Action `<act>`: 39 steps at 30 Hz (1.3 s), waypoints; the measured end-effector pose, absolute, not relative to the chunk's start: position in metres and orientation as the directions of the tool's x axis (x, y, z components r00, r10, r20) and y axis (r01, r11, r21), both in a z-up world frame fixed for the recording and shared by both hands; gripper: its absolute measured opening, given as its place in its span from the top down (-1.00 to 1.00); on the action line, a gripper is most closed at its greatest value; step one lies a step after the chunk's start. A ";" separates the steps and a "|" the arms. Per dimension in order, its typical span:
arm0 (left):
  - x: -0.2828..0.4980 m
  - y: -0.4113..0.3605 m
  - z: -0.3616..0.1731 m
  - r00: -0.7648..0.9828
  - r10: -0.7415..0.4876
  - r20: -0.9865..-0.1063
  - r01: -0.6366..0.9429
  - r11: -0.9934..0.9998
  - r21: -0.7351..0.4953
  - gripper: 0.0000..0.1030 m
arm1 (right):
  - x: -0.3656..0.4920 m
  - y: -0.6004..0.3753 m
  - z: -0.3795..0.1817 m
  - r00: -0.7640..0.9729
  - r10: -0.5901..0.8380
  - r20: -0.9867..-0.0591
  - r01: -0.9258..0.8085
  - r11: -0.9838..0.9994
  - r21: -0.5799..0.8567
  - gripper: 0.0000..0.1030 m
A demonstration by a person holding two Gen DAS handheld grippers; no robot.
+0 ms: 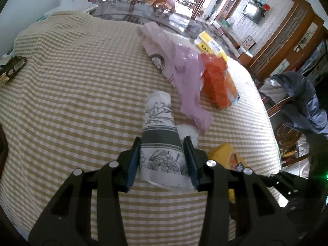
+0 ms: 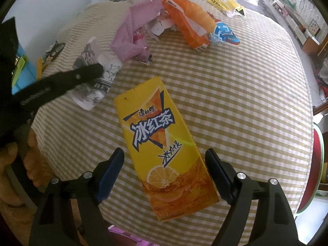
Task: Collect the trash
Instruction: 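Lift the paper cup with the left tool while the right tool grasps the yellow iced-tea carton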
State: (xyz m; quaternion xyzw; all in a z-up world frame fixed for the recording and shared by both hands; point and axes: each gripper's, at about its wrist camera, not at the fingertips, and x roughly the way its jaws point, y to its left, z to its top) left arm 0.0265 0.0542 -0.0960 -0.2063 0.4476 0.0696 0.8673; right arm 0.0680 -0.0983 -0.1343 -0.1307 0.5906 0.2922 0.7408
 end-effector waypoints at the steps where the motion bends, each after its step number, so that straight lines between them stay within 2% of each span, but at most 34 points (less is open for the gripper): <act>1: 0.026 0.055 -0.095 0.595 -0.062 -0.802 -0.305 0.905 -0.297 0.22 | 0.067 -0.096 -0.135 0.131 0.273 -0.953 -0.590 0.794 0.147 -0.52; 4: 0.026 0.057 -0.094 0.601 -0.064 -0.797 -0.309 0.900 -0.306 0.23 | 0.066 -0.090 -0.140 0.125 0.259 -0.958 -0.598 0.790 0.136 -0.50; 7: 0.026 0.057 -0.094 0.602 -0.069 -0.795 -0.313 0.896 -0.315 0.23 | 0.066 -0.087 -0.142 0.118 0.258 -0.959 -0.603 0.786 0.137 -0.36; 14: 0.023 0.060 -0.089 0.630 -0.078 -0.773 -0.308 0.888 -0.341 0.25 | 0.067 -0.089 -0.135 0.108 0.333 -0.937 -0.593 0.778 0.208 -0.34; 22: 0.021 0.061 -0.084 0.658 -0.090 -0.748 -0.296 0.882 -0.366 0.28 | 0.082 -0.116 -0.123 0.122 0.456 -0.882 -0.505 0.793 0.340 -0.33; 23: 0.021 0.061 -0.083 0.659 -0.092 -0.747 -0.295 0.882 -0.368 0.43 | 0.083 -0.118 -0.122 0.123 0.462 -0.878 -0.501 0.793 0.347 -0.33; 24: 0.021 0.062 -0.083 0.660 -0.095 -0.745 -0.292 0.881 -0.372 0.49 | 0.084 -0.119 -0.121 0.124 0.470 -0.874 -0.496 0.793 0.355 -0.33; 32: 0.024 0.061 -0.088 0.638 -0.118 -0.761 -0.285 0.882 -0.376 0.49 | 0.085 -0.127 -0.116 0.133 0.480 -0.867 -0.481 0.796 0.367 -0.33; 34: 0.025 0.061 -0.092 0.615 -0.122 -0.779 -0.293 0.882 -0.369 0.40 | 0.086 -0.127 -0.116 0.137 0.479 -0.867 -0.474 0.800 0.367 -0.33; 36: 0.025 0.058 -0.094 0.587 -0.140 -0.798 -0.285 0.886 -0.365 0.09 | 0.085 -0.129 -0.116 0.141 0.482 -0.865 -0.464 0.804 0.372 -0.33; 37: 0.023 0.056 -0.094 0.572 -0.156 -0.805 -0.272 0.890 -0.366 0.00 | 0.086 -0.131 -0.116 0.144 0.485 -0.863 -0.458 0.805 0.377 -0.33; 39: 0.014 0.050 -0.085 0.580 -0.173 -0.796 -0.232 0.902 -0.365 -0.45 | 0.087 -0.138 -0.116 0.151 0.494 -0.856 -0.442 0.808 0.388 -0.30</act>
